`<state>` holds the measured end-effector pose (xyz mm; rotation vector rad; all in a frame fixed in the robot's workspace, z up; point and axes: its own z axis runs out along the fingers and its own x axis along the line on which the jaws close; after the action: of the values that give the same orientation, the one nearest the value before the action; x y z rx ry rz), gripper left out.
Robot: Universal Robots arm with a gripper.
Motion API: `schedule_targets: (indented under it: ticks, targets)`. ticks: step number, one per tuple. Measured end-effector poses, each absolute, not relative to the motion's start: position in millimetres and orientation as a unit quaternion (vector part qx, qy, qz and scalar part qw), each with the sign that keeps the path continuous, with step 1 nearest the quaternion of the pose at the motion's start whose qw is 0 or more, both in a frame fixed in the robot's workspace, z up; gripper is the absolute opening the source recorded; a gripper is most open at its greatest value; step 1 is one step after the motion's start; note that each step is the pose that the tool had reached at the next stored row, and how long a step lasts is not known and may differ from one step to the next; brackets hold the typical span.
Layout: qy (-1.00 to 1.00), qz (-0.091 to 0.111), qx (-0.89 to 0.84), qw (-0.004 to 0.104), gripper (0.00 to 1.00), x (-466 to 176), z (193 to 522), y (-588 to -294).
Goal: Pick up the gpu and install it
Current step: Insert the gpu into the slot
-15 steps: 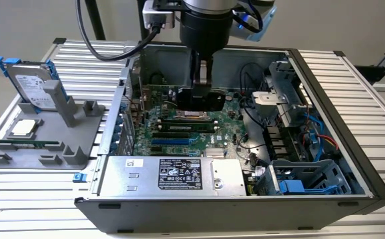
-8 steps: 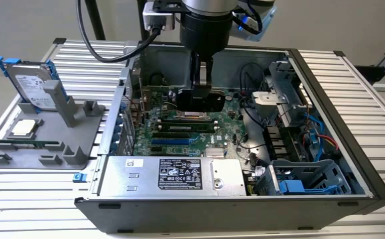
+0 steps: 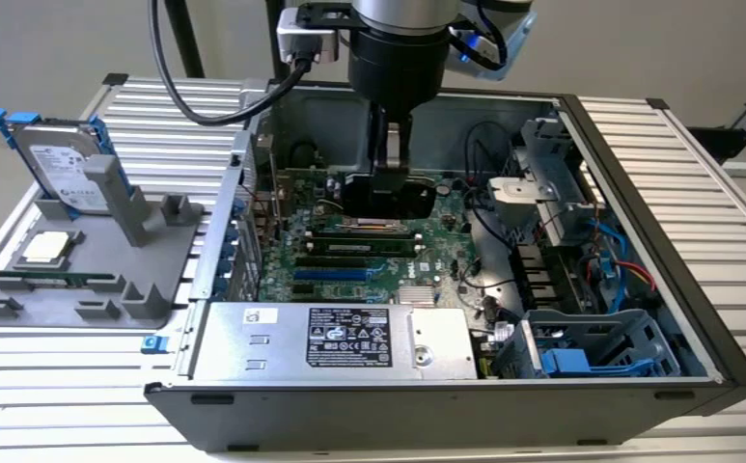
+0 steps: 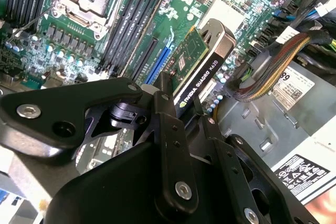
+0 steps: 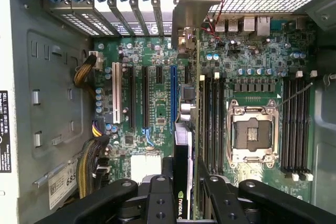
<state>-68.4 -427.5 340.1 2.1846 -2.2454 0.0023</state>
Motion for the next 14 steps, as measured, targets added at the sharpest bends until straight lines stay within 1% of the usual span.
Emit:
schedule_targets:
  ticks: [14]
  targets:
    - [-0.717, 0.001, 0.697, 0.005, 0.00, -68.4, 337.3, -427.5]
